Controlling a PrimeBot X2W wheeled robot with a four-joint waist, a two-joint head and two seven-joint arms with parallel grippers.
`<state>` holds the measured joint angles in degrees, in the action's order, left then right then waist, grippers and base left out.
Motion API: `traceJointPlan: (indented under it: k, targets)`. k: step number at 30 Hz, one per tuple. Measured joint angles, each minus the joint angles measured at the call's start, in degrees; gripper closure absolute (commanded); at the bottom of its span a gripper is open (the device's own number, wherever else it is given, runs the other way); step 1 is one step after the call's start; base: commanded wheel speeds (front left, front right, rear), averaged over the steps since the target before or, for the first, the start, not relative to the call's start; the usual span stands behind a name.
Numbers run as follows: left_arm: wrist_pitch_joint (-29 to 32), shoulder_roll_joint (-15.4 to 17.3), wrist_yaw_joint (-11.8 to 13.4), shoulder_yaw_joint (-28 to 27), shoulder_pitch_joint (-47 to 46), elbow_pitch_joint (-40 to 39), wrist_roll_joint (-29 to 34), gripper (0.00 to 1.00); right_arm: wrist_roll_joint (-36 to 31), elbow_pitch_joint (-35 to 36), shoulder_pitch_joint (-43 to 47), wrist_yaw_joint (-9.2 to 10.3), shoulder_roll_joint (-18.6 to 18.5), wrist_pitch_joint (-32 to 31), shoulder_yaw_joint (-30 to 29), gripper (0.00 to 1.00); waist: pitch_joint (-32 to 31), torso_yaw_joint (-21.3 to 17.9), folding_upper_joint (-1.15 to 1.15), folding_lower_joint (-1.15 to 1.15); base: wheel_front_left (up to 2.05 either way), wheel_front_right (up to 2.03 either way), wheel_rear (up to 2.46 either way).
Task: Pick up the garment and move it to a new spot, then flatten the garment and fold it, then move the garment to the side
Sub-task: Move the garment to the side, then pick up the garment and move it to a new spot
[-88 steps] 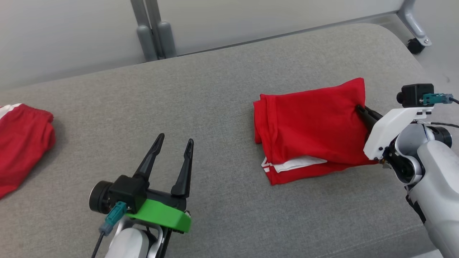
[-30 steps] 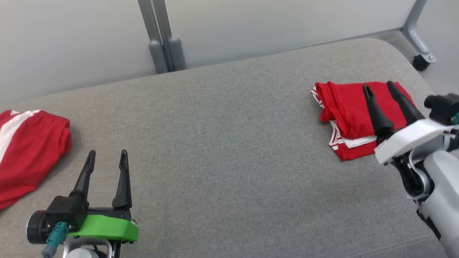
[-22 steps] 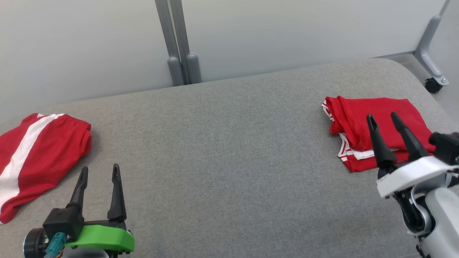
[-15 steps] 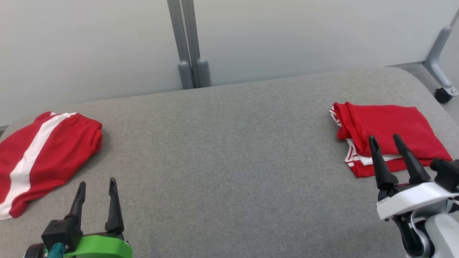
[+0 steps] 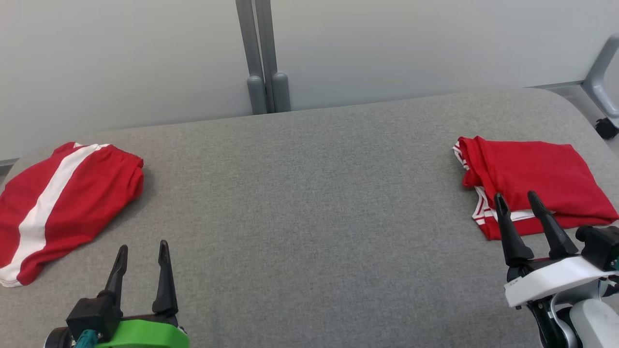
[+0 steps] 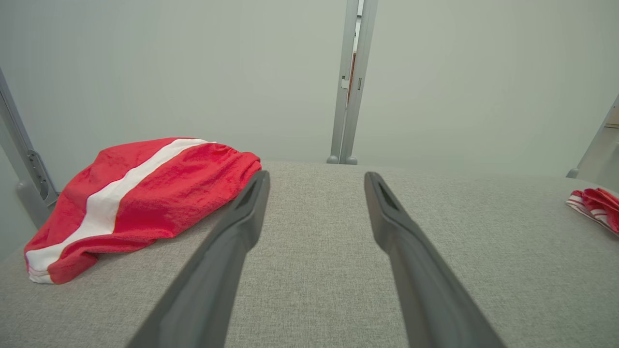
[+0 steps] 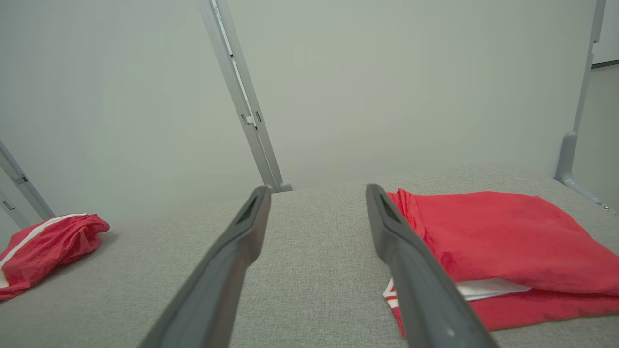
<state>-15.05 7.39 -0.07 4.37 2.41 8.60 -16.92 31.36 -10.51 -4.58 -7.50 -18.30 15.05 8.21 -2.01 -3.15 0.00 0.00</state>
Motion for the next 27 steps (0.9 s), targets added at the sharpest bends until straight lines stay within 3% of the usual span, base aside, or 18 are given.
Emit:
traceJointPlan:
  k: [14,27]
  targets:
    - [-0.01,-1.29,-2.46,-1.41,-0.96,0.79,3.03,0.00,-1.26,-0.92,-0.10,-0.01,0.29,0.01,0.40,0.00,-0.09,3.15,0.00,0.00,0.00,0.00,0.00]
    - [0.47,-0.21,-0.69,-3.75,-1.28,1.85,3.43,0.00,-1.86,-1.31,-0.31,-0.01,2.83,0.00,2.74,0.00,-0.31,14.80,0.00,0.00,0.00,0.00,0.00]
